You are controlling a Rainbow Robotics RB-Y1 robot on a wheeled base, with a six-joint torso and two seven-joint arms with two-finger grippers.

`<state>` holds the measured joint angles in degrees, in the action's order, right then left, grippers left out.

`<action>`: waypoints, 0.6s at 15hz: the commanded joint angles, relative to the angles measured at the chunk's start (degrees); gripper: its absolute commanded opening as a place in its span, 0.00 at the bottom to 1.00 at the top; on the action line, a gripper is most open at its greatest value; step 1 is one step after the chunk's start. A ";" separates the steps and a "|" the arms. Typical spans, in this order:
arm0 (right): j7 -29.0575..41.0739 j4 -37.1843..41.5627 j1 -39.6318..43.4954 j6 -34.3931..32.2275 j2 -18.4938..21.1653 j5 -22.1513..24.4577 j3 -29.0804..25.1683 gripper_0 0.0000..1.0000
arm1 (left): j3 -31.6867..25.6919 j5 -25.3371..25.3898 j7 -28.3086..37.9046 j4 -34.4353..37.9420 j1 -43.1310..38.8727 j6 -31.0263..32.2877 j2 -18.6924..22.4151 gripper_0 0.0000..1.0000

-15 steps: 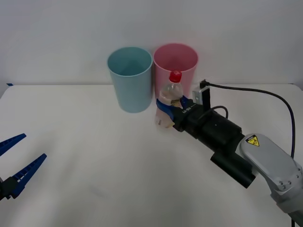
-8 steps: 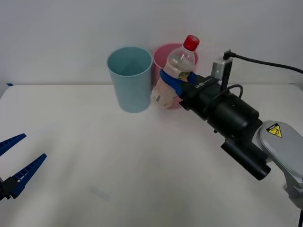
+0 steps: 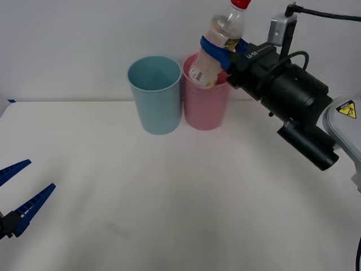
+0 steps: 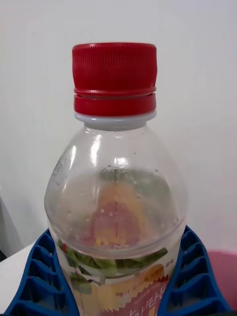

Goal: Grasp the object on the table and drop it into the matching bin: aluminum can to the light blue bin, PET bottle to the pink bin.

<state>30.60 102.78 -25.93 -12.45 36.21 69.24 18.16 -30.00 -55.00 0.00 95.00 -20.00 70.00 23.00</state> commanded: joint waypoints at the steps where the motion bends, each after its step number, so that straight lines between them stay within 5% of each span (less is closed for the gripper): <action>1: 0.07 -7.68 -6.94 -3.37 0.35 -0.51 -0.23 0.00 | 0.00 0.00 0.00 0.00 0.00 0.00 0.00 1.00; 9: -2.48 -28.95 -20.38 -9.88 -2.90 2.04 -0.15 0.00 | 0.00 0.00 0.00 0.00 0.00 0.00 0.00 1.00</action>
<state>28.41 75.22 -45.56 -22.12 33.72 70.49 18.00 -30.00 -55.00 0.00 95.00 -20.00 70.00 23.00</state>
